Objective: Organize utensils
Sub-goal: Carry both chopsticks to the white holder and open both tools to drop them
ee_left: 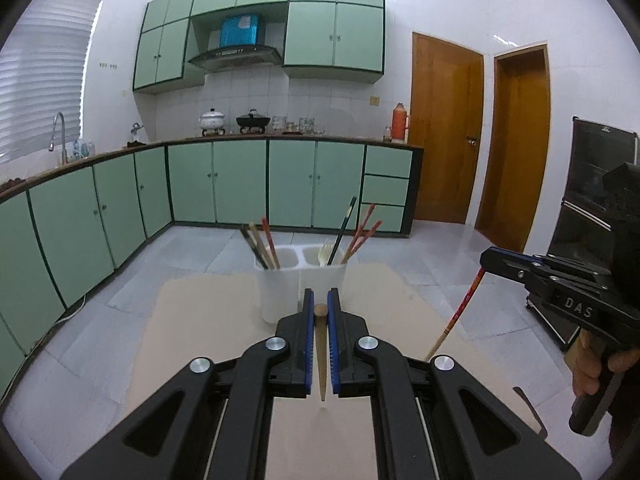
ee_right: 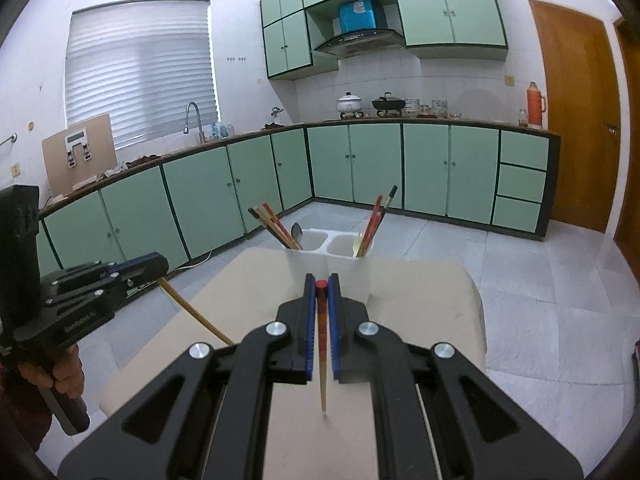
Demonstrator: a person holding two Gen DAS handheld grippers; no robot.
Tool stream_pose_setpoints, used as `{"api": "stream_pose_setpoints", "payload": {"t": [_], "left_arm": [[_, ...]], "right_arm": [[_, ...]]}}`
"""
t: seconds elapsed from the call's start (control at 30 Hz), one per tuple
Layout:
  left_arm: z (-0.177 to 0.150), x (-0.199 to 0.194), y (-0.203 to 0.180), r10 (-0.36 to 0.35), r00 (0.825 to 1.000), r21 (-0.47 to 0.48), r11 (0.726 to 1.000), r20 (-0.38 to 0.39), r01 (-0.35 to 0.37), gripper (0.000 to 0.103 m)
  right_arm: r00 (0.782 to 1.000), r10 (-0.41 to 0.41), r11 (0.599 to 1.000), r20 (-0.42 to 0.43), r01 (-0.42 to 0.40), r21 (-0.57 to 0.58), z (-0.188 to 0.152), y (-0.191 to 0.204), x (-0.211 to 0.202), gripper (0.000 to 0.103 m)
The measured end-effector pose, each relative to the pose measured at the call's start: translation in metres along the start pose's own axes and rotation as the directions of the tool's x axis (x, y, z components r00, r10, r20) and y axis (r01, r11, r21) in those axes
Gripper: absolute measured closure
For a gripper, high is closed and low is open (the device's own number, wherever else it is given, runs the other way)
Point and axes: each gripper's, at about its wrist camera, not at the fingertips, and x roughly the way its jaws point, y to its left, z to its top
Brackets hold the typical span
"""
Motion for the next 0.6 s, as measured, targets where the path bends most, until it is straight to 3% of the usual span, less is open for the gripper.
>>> {"api": "stream_pose_setpoints", "payload": {"t": [0.3, 0.6], "left_arm": [[0.035, -0.006, 0.0, -0.01, 0.995, 0.019, 1.0, 0.096, 0.009, 0.097], [0.105, 0.011, 0.001, -0.002, 0.967, 0.06, 0.998, 0.255, -0.013, 0.097]], "right_arm": [[0.998, 0.027, 0.999, 0.052, -0.025, -0.039, 0.038, 0.002, -0.006, 0.098], [0.981, 0.007, 0.997, 0.195, 0.009, -0.082, 0.116, -0.002, 0.009, 0.098]]}}
